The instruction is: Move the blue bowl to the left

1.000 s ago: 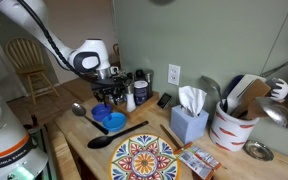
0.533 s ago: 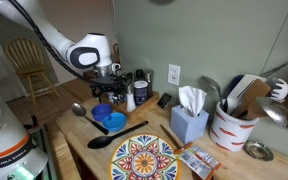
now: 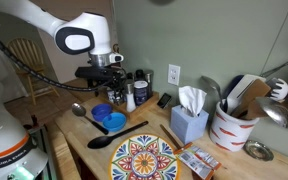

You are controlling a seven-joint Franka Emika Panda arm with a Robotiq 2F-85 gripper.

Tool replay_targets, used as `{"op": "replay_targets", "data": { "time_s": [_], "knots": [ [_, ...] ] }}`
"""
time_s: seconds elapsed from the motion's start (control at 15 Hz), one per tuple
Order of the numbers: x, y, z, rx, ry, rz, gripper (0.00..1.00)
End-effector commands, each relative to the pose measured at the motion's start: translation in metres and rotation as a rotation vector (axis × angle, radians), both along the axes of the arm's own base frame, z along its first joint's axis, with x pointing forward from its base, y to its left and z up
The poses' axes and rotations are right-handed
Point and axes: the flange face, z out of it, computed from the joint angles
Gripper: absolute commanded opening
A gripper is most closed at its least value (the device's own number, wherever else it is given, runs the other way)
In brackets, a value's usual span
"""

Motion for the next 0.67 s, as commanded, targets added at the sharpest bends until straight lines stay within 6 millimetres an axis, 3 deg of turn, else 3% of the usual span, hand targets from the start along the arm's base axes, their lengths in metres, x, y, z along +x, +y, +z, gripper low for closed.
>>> {"op": "replay_targets", "data": {
  "time_s": [0.0, 0.27, 0.53, 0.6],
  "knots": [
    [-0.026, -0.020, 0.023, -0.009, 0.026, -0.202, 1.00],
    [-0.050, -0.039, 0.042, 0.039, 0.045, -0.422, 1.00],
    [-0.068, -0.051, 0.044, 0.038, 0.060, -0.605, 1.00],
    [-0.073, -0.048, 0.044, 0.061, 0.043, -0.581, 1.00]
  ]
}}
